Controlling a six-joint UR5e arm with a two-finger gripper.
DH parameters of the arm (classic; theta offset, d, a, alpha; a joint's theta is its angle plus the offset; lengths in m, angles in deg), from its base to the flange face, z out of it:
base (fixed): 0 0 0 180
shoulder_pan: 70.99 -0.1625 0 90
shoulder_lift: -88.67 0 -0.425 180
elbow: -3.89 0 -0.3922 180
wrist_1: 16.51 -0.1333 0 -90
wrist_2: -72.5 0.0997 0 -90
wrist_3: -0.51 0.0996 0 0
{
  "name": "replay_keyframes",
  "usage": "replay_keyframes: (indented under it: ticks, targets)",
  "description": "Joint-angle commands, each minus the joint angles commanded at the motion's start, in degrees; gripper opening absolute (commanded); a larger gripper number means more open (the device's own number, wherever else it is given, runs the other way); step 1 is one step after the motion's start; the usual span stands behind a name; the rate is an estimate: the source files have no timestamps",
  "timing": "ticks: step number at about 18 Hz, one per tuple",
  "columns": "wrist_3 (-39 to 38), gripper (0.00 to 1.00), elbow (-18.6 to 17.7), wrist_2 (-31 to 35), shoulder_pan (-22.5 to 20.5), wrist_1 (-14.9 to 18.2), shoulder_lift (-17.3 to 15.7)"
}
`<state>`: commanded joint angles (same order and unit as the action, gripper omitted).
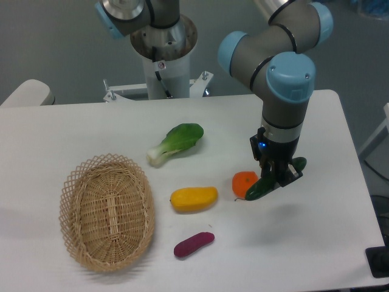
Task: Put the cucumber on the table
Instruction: 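Lift the held green cucumber slightly and move it away from the orange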
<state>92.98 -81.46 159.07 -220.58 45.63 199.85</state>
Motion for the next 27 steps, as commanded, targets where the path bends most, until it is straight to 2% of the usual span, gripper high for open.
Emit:
replay_keyframes:
  ticks: [10, 12, 19, 21, 22, 24, 27]
  targets:
    - [0.09, 0.22, -0.7, 0.09, -0.17, -0.09, 0.0]
    - [0.09, 0.21, -1.75, 0.26, -0.17, -0.26, 0.0]
    - [10.36, 0.21, -4.92, 0.18, -3.42, -0.88, -0.79]
    - [10.03, 0.21, -4.75, 0.09, -3.43, -1.14, 0.08]
    - [9.58, 0.22, -4.49, 0.17, -3.17, -1.58, 0.87]
    - [8.53, 0.21, -3.87, 0.18, -2.73, -4.47, 2.72]
    - [3.01, 0.21, -2.91, -0.17, -1.59, -8.86, 5.88]
